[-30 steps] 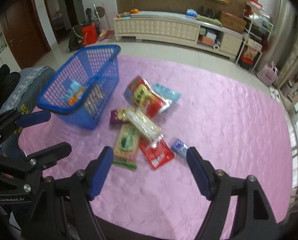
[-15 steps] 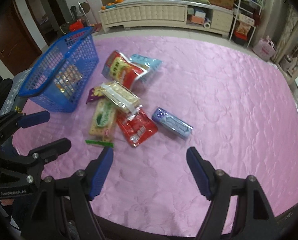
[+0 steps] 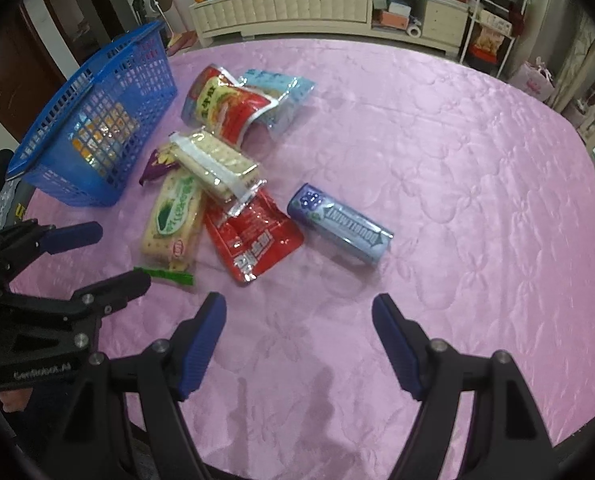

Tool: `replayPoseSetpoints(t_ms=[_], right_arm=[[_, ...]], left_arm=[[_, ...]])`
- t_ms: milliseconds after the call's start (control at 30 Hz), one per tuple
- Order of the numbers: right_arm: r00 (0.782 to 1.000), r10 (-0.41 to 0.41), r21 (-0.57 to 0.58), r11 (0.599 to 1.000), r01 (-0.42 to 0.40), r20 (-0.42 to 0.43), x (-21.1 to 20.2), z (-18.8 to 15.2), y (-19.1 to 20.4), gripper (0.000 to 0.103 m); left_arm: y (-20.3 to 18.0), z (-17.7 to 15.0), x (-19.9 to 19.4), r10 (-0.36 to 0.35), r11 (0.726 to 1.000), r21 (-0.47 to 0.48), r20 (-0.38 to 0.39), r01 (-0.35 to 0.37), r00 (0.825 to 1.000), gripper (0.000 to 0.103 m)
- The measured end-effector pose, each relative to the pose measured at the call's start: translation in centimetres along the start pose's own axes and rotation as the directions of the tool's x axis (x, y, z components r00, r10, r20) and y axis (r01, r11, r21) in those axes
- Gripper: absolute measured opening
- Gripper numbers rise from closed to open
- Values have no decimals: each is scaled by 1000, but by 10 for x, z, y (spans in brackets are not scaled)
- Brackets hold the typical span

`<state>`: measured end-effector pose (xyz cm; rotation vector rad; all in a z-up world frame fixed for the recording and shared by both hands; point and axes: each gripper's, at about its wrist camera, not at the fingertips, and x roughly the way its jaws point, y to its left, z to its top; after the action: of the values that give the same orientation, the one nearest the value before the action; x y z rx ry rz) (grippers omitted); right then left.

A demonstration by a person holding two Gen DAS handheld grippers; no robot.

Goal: Organize snacks
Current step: 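Move both tools back toward the remaining snacks and cracker pack, then grasp the green-labeled cracker pack with the left tool while the right tool grasps the clear wafer pack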

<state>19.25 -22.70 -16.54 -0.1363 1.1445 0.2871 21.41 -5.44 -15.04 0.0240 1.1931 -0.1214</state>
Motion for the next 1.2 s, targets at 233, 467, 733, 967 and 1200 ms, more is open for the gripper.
replayPoseSetpoints(t_ms=[233, 467, 733, 967, 1200], right_arm=[[1000, -10, -8, 1000, 10, -9, 15, 4, -2, 79], [999, -15, 13, 1000, 16, -34, 27, 4, -10, 79], [998, -26, 23, 999, 28, -55, 33, 0, -16, 79], [998, -35, 20, 999, 36, -61, 26, -7, -5, 79], [999, -18, -6, 1000, 18, -48, 14, -4, 13, 79]], left_arm=[[1, 13, 27, -6, 1000, 6, -28, 6, 1000, 73], [5, 24, 60, 6, 1000, -1, -72, -6, 997, 79], [8, 25, 66, 2, 1000, 9, -44, -2, 999, 59], [6, 7, 53, 0, 999, 39, -31, 2, 1000, 58], [21, -20, 31, -16, 1000, 20, -7, 16, 1000, 57]])
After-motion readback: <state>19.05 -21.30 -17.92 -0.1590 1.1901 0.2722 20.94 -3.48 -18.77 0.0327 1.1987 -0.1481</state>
